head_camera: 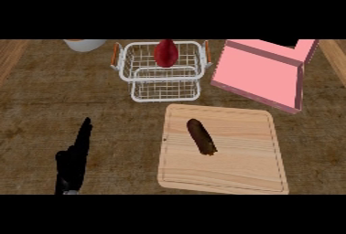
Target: Pick the pear from the cutting board and place it in the tiered basket
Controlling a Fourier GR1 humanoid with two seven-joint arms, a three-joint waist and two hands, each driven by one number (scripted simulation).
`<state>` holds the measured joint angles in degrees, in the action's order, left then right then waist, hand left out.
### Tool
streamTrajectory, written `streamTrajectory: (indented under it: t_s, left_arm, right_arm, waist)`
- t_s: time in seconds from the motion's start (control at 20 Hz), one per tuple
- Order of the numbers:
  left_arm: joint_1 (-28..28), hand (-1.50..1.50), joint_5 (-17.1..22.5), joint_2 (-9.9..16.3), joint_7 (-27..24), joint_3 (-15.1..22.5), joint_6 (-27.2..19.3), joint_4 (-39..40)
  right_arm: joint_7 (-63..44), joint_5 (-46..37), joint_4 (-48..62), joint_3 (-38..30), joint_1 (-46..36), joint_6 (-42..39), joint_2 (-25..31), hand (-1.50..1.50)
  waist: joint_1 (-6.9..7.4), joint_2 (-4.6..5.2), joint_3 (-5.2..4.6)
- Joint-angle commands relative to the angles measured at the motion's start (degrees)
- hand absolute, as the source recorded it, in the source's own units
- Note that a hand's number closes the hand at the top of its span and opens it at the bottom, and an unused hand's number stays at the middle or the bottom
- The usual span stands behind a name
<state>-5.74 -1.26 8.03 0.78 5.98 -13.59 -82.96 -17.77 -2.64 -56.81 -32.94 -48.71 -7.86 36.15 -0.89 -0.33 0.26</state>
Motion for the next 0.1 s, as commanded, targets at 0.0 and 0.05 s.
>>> streamTrajectory:
  t_s: [0.0, 0.05]
  left_arm:
    - [-1.4, 0.00, -0.8, -1.4, -1.9, 1.1, 0.2, 3.3]
    - [1.4, 0.00, 2.8, 2.4, 3.0, -2.6, 3.5, 1.1]
  right_arm:
    - [3.6, 6.4, 1.0, -5.1, 6.5, -10.1, 6.3, -1.50]
    - [2.4, 7.4, 1.1, -5.5, 6.4, -12.0, 8.0, -1.50]
  waist:
    - [0.21, 0.29, -0.23]
    - [0.33, 0.26, -0.22]
